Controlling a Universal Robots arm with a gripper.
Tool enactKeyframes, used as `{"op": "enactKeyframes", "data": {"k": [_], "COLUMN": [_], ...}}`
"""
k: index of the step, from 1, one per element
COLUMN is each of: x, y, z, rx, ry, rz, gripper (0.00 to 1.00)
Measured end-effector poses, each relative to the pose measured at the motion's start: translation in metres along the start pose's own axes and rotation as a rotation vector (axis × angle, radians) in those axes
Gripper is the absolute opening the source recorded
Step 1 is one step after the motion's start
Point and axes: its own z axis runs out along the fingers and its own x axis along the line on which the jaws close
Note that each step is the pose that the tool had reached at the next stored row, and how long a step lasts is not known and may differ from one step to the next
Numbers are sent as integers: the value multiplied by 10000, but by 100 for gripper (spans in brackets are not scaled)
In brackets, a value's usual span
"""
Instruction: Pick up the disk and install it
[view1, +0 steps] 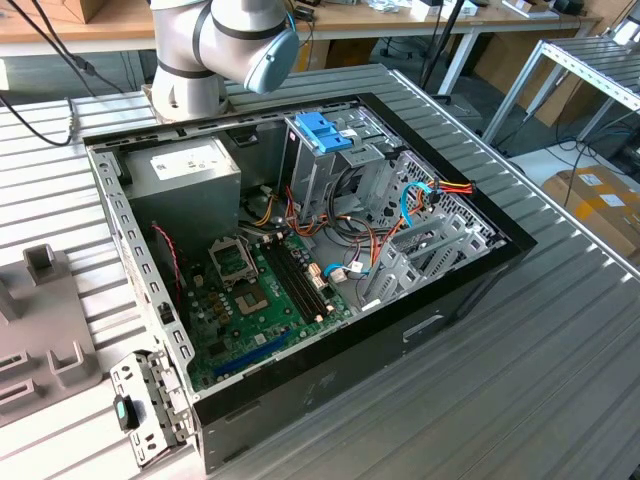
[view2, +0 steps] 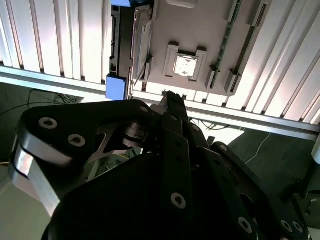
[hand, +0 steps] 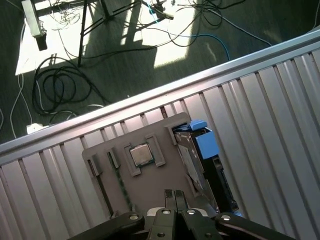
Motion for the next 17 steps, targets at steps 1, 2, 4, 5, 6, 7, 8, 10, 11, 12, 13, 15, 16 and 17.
{"op": "enactKeyframes", "data": {"k": [1,2,4,5,6,7,8,10,11,12,13,15,16,17], "x": [0,0,0,0,0,0,0,0,0,0,0,0,0,0], "y": [0,0,0,0,0,0,0,0,1,0,0,0,0,0], "z": [0,0,0,0,0,0,0,0,0,0,0,0,0,0], "rx": [-3,-5,-8,-10,-12,-13,-14,-17,-19,-21,-22,-26,-28,-30], "ry": [5,9,15,18,21,23,25,31,34,38,41,47,51,54], "rz": [-100,-201,-319,-391,-461,-509,-556,-697,-751,-833,-911,-1067,-1149,-1209], "gripper": [11,11,11,11,11,11,11,11,11,11,11,11,11,11]}}
